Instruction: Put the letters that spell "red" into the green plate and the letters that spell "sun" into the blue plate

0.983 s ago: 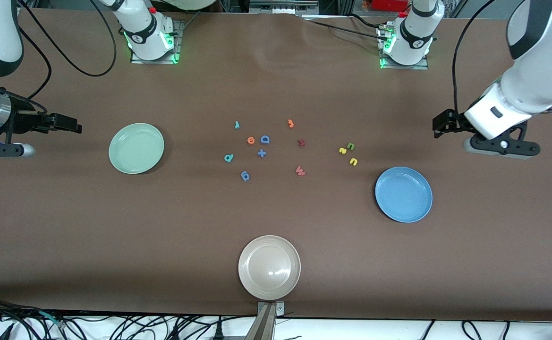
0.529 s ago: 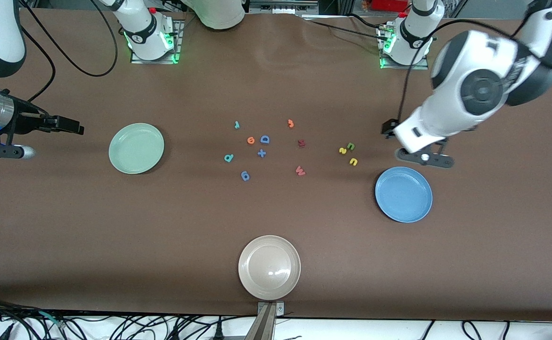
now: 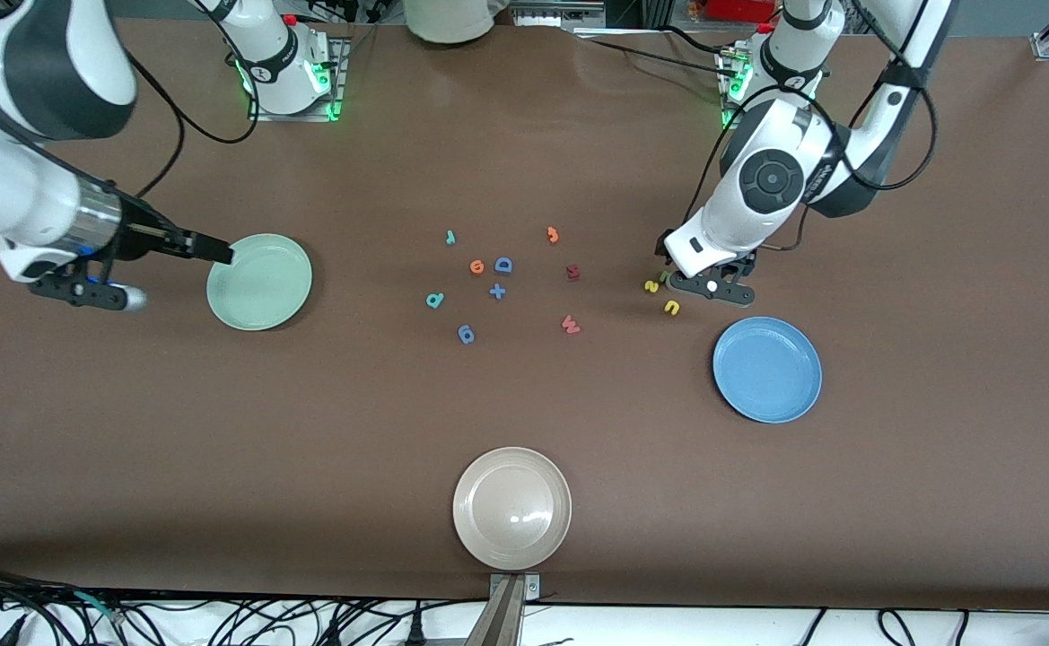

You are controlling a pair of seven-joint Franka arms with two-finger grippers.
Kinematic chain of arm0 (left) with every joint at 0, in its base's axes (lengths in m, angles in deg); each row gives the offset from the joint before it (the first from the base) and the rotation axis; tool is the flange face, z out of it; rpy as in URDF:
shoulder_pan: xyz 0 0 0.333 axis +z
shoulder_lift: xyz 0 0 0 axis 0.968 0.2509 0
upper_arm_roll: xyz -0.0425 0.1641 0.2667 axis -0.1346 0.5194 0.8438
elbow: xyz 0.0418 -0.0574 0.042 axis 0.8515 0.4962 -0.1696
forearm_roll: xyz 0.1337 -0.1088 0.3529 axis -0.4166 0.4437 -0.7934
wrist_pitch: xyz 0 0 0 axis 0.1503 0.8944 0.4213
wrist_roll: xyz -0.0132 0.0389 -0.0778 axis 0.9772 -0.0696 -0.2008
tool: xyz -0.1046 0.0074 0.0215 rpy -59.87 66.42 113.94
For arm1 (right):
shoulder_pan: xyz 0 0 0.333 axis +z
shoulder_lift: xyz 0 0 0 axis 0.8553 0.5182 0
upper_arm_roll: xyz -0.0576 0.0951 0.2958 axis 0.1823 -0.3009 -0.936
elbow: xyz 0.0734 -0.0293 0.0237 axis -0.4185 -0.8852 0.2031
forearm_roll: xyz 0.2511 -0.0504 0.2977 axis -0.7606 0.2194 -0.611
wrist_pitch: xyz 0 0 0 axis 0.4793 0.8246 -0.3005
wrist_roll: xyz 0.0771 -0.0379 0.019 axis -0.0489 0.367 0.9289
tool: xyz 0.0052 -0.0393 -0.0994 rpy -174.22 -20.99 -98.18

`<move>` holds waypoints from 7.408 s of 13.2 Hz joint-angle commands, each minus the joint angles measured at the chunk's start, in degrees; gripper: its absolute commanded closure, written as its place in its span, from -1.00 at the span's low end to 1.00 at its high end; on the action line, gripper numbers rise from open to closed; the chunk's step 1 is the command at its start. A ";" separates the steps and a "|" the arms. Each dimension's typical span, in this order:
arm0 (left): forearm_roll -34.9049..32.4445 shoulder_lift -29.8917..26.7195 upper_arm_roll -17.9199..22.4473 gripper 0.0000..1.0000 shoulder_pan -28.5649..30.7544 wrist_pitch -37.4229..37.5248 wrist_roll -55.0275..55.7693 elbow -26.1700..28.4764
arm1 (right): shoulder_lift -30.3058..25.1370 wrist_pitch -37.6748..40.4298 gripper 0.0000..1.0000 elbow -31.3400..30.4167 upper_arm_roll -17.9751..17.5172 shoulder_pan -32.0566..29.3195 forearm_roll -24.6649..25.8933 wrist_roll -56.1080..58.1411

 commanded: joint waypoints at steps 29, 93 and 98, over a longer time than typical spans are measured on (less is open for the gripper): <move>-5.68 3.74 -1.05 0.66 1.38 -3.72 -0.22 0.65 | 15.28 -43.17 -0.52 -26.82 -12.22 20.99 -0.93 -30.78; -24.84 14.73 -10.72 0.78 12.02 5.27 -1.95 -17.64 | 10.10 -19.66 -0.79 -25.09 23.90 20.55 -5.77 19.14; -25.54 17.36 -9.84 0.69 18.25 5.64 -18.05 -20.12 | 9.57 -15.66 -0.76 -17.61 19.43 21.69 -7.52 11.33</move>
